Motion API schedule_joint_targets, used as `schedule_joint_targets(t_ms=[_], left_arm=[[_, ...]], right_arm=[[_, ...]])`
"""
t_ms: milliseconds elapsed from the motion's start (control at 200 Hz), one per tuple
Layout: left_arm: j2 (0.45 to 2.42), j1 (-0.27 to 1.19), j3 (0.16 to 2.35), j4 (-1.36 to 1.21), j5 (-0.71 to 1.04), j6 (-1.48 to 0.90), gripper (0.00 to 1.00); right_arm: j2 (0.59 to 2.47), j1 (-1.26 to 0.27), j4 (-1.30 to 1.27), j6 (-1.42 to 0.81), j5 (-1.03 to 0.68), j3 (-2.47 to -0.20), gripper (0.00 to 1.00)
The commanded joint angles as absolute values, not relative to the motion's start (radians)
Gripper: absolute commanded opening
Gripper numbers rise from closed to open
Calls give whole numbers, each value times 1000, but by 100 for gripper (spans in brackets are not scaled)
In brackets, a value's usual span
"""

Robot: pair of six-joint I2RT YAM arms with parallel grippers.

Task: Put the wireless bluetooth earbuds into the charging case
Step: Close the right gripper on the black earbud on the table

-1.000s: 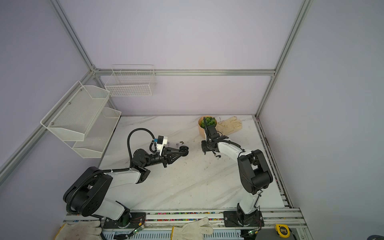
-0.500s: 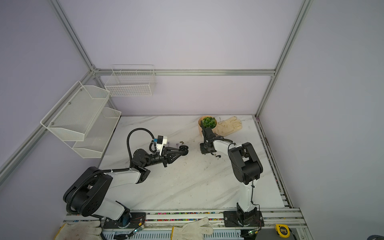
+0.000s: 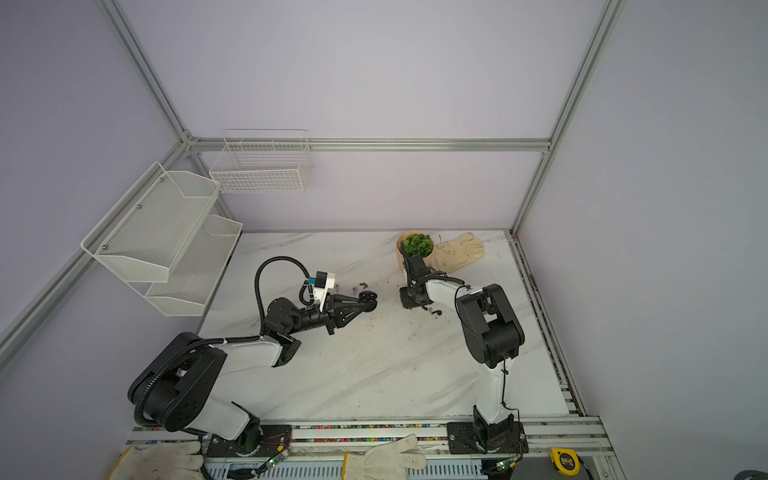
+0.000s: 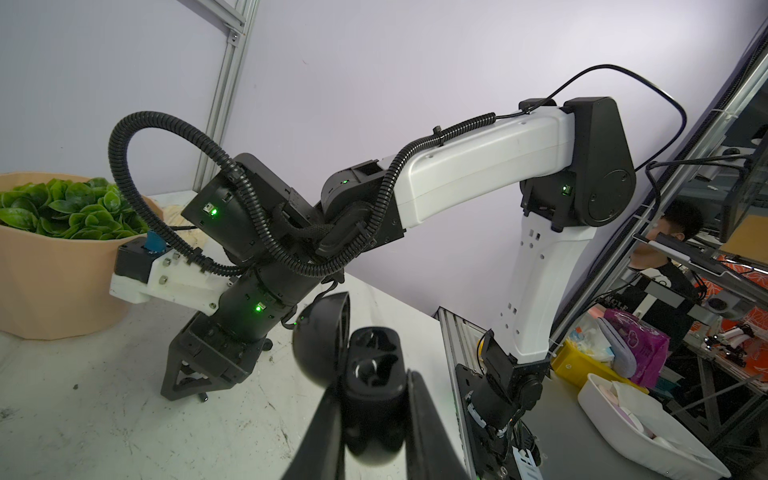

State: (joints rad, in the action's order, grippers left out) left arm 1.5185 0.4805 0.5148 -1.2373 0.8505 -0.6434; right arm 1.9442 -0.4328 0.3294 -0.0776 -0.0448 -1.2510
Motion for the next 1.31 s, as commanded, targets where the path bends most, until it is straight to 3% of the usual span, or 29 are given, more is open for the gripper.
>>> schedule_joint_targets(t_ms=[0,1300], left_arm=[[1522,486,532,-1291,860,-642,0],[1531,485,525,-1291,851,-644,0]], right_arm=[[1951,-433,360,-77,-53,-1266,34],[1945,-436,396,-101,-91,-1280,23]])
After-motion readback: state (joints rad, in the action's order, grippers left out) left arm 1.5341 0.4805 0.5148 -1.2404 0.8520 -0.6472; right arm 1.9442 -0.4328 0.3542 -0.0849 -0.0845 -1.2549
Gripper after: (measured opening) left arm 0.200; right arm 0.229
